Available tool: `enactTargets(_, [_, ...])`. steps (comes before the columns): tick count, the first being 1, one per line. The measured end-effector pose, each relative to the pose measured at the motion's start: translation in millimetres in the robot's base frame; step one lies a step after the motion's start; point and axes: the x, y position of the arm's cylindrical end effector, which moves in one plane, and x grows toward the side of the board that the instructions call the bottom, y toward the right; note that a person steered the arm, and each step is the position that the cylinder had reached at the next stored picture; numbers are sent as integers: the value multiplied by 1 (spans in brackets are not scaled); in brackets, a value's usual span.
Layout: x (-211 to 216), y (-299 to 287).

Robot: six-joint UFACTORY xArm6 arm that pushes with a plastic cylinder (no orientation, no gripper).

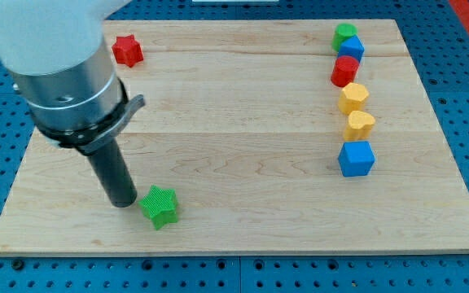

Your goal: Push the green star to the right

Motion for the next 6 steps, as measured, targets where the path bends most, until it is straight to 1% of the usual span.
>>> enactTargets(1, [20,0])
enactTargets(3, [16,83])
enactTargets(4, [10,110])
enactTargets(6, [-24,90])
